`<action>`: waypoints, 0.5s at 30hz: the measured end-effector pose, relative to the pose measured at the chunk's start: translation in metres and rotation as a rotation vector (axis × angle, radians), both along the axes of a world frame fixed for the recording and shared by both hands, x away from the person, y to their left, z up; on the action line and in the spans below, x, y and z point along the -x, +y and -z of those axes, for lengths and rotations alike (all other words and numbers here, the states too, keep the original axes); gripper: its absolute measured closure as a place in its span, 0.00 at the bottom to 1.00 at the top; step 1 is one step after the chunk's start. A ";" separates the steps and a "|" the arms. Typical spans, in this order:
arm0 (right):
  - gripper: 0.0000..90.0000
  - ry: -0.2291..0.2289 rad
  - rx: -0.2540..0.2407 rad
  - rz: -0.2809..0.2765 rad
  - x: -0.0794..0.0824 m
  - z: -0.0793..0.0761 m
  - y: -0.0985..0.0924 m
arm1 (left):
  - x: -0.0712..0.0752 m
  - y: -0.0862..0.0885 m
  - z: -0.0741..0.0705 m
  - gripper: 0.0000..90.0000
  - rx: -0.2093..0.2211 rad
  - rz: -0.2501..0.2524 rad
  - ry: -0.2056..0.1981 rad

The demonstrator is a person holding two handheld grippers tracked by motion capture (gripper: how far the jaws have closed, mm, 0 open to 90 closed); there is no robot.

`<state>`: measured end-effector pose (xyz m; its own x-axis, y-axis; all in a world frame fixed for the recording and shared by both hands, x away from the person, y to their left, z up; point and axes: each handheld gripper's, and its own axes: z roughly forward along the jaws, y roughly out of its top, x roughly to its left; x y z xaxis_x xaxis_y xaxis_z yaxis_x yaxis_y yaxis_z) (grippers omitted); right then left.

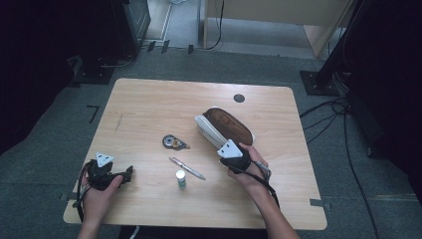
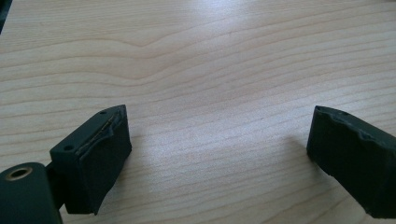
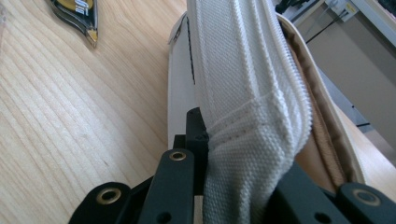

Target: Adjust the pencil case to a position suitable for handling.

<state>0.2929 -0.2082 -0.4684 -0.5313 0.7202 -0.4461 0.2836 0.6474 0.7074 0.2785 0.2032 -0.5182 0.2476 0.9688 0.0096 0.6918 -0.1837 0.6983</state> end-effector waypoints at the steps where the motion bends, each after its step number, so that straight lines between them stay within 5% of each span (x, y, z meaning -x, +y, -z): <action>1: 0.91 -0.005 -0.002 -0.004 0.001 0.001 0.001 | 0.000 0.000 0.000 0.07 0.001 -0.001 -0.001; 15: 0.90 0.064 -0.074 -0.045 -0.002 0.006 0.021 | 0.001 0.000 0.000 0.07 0.002 -0.001 0.001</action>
